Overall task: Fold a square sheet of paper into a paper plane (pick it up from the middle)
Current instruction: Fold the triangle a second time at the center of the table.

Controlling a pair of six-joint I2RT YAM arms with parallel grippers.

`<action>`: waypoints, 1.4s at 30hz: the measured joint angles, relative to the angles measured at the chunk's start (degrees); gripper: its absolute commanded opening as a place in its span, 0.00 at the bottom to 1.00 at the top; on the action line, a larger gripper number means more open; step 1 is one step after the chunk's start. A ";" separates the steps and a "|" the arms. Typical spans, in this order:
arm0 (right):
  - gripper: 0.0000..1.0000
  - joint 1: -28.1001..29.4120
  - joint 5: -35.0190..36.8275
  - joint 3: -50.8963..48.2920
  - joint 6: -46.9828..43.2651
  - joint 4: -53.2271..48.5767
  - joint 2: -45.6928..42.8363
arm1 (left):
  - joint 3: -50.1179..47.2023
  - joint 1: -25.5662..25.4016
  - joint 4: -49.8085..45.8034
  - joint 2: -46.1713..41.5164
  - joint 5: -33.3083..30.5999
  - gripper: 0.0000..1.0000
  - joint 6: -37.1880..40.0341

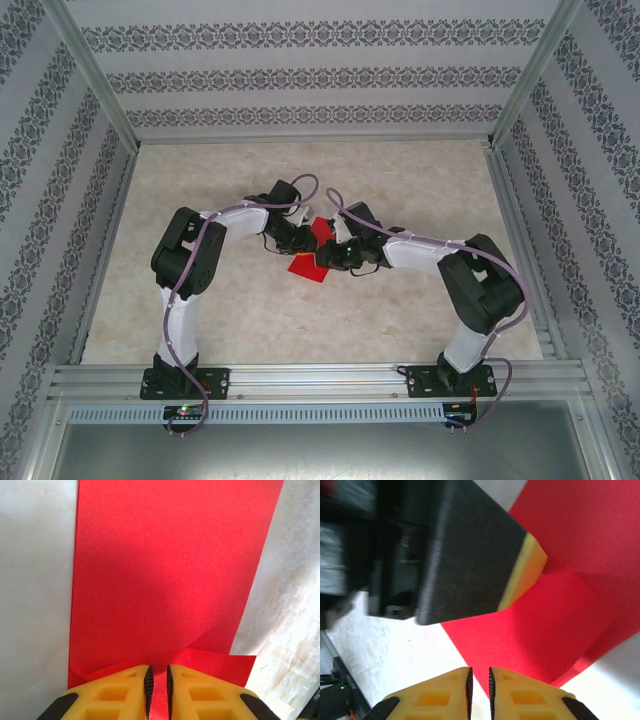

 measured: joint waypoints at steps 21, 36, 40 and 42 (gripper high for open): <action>0.18 0.83 1.33 1.77 -1.81 -2.40 4.70 | 0.52 0.02 0.00 0.55 0.85 0.21 0.00; 0.18 2.34 4.52 0.74 -3.10 -3.08 4.37 | 1.03 0.02 -0.11 1.01 1.36 0.21 0.42; 0.18 3.19 5.38 0.76 -3.54 -5.22 2.47 | 1.07 0.02 -0.17 1.03 1.36 0.21 0.57; 0.18 3.67 5.42 1.05 -3.61 -6.01 1.51 | 1.07 0.02 -0.17 1.03 1.38 0.21 0.59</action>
